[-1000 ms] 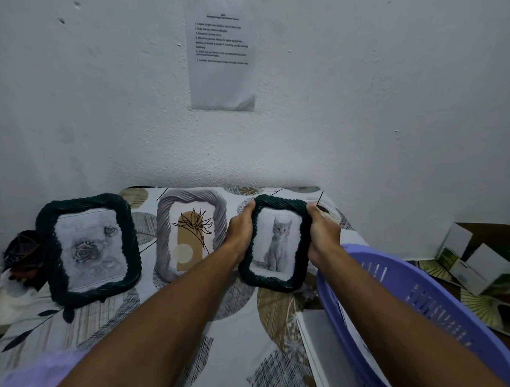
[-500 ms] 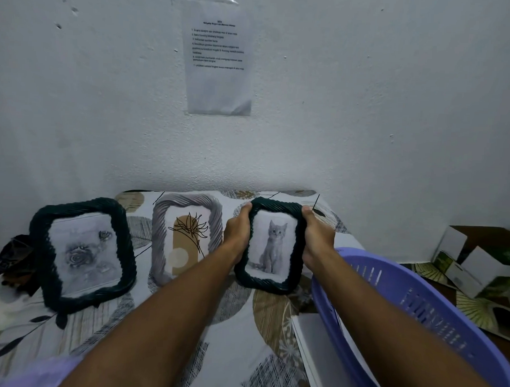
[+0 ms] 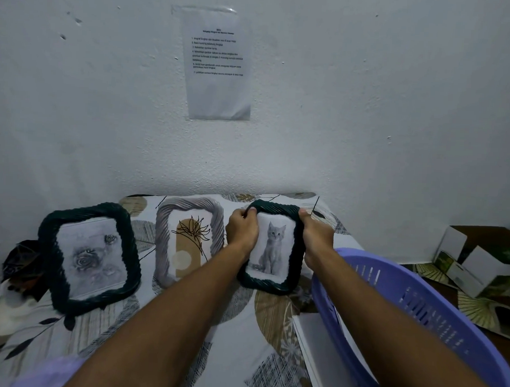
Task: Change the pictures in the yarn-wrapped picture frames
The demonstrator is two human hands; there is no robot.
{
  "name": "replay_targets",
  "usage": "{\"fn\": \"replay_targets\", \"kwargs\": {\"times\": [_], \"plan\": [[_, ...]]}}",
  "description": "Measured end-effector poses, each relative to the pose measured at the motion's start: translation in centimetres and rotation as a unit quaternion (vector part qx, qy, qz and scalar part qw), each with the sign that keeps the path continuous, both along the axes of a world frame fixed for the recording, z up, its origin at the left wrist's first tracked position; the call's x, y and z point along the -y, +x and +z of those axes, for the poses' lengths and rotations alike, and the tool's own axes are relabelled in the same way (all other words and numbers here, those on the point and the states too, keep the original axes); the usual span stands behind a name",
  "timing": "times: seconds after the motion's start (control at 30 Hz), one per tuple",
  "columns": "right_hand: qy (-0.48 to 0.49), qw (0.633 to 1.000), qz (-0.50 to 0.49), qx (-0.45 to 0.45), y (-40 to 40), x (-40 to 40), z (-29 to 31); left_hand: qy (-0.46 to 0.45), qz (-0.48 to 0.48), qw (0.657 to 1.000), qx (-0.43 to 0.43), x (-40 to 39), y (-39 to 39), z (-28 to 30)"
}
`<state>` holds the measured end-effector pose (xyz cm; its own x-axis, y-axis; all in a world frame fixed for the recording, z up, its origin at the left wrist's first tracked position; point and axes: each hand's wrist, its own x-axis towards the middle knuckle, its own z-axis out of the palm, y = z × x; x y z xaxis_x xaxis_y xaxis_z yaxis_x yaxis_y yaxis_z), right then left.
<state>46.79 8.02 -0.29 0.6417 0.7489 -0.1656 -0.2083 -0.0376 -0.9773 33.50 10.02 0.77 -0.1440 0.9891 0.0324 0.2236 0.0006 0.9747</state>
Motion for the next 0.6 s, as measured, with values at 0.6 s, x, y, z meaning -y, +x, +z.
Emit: {"fn": "replay_targets", "kwargs": {"times": [0.6], "plan": [[-0.132,0.89,0.204,0.387,0.6,16.2,3.0,-0.176,-0.164,0.959,0.149,17.2,-1.9,-5.6]]}}
